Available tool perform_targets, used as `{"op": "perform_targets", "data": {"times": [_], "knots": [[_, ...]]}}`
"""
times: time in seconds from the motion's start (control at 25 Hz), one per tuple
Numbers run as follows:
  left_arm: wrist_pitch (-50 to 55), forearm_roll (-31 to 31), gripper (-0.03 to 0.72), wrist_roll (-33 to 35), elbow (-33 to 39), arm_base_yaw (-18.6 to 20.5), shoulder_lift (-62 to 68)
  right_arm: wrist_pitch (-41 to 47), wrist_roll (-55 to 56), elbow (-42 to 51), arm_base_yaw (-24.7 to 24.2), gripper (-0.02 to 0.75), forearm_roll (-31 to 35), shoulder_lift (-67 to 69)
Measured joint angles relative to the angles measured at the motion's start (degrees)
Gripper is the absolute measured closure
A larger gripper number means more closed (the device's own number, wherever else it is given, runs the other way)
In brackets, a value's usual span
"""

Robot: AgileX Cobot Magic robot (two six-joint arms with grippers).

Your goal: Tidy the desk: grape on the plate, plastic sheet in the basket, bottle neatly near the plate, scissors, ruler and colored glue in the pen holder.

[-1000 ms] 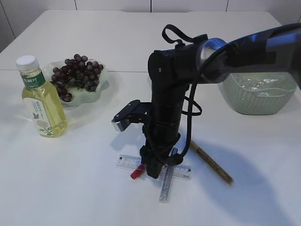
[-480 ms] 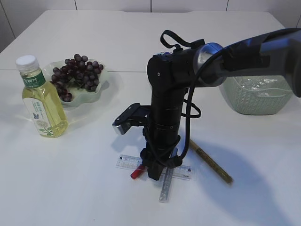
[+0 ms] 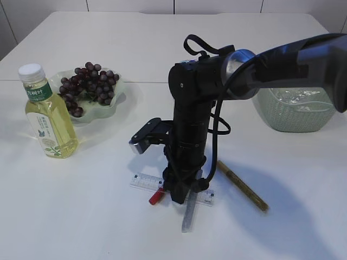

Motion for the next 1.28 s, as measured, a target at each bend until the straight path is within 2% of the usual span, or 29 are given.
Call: {"op": "perform_targets", "data": {"times": [0.16,0.28,0.64,0.84,1.28], "knots": [[0.0,0.0,0.317,0.0,0.0,0.0,0.0,0.0,-0.12,0.0,0.0,0.444,-0.17,0.22],[0.0,0.0,0.317,0.0,0.0,0.0,0.0,0.1,-0.01,0.0,0.0,0.47,-0.17,0.22],[0.0,0.0,0.317,0.0,0.0,0.0,0.0,4.5,0.48,-3.68,0.0,0.475,0.47,0.68],[0.0,0.0,0.317,0.0,0.0,0.0,0.0,4.75,1.87,-7.32,0.0,0.475,2.05,0.68],[0.0,0.0,0.317,0.0,0.0,0.0,0.0,5.31,4.58,-9.03,0.0,0.475,2.9,0.8]]}}
